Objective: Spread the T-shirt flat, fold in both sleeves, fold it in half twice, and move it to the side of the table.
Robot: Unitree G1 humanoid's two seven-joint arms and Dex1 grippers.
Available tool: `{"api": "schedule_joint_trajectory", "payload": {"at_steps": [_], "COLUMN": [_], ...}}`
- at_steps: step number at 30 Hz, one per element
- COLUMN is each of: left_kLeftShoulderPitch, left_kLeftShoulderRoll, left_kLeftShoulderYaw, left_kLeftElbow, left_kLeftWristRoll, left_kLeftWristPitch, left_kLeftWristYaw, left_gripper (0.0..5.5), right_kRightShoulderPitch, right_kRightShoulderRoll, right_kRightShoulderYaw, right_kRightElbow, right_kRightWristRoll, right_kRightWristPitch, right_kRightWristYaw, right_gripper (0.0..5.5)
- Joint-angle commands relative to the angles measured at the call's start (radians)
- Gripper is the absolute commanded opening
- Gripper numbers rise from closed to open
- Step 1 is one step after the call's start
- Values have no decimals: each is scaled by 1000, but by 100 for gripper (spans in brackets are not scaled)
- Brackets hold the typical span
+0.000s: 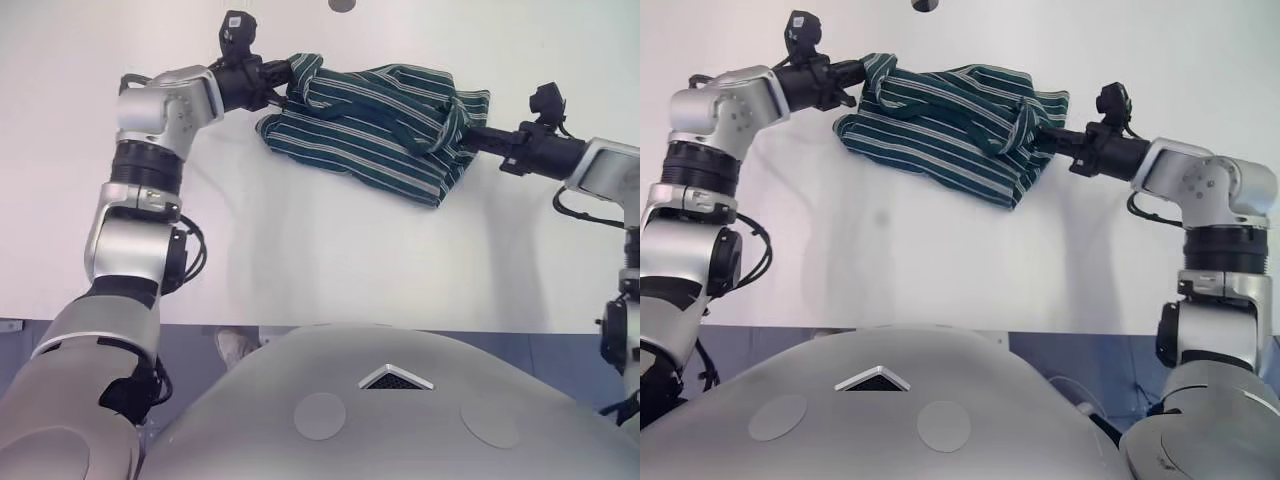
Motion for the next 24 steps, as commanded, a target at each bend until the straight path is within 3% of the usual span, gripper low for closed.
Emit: {"api": "schedule_joint_trajectory", "payload": {"at_steps": [1,5,7,10,12,16,19,24], "left_kLeftShoulderPitch": [-110,-169,-158,-143,-134,-105,-24,135], "left_kLeftShoulderRoll": [-64,-108,-93,-55,-45,-40,-14,38], "left_kLeftShoulderYaw": [63,117,103,95,74,64,61,82], "left_kLeftElbow": [193,337,361,366,361,307,186,-44], "left_kLeftWristRoll": [62,130,198,279,329,377,391,392], "left_kLeftWristPitch": [-107,-227,-314,-423,-458,-490,-486,-420], "left_kLeftWristYaw": [-1,35,45,45,9,-57,-103,-118], "left_gripper": [49,68,68,69,69,69,69,69], "right_kRightShoulderPitch": [-64,-88,-15,66,66,8,11,41], "right_kRightShoulderRoll": [55,104,118,138,158,182,144,-4], "right_kRightShoulderYaw": [-86,-185,-99,91,169,214,215,263], "right_kRightElbow": [147,250,11,-257,-242,-121,-165,-220], "right_kRightWristRoll": [-35,-118,-175,-297,-408,-605,-677,-837], "right_kRightWristPitch": [33,-151,-246,-368,-457,-647,-720,-909], "right_kRightWristYaw": [-80,-140,-52,44,42,-10,23,149], "right_gripper": [80,104,104,54,54,133,171,171]}}
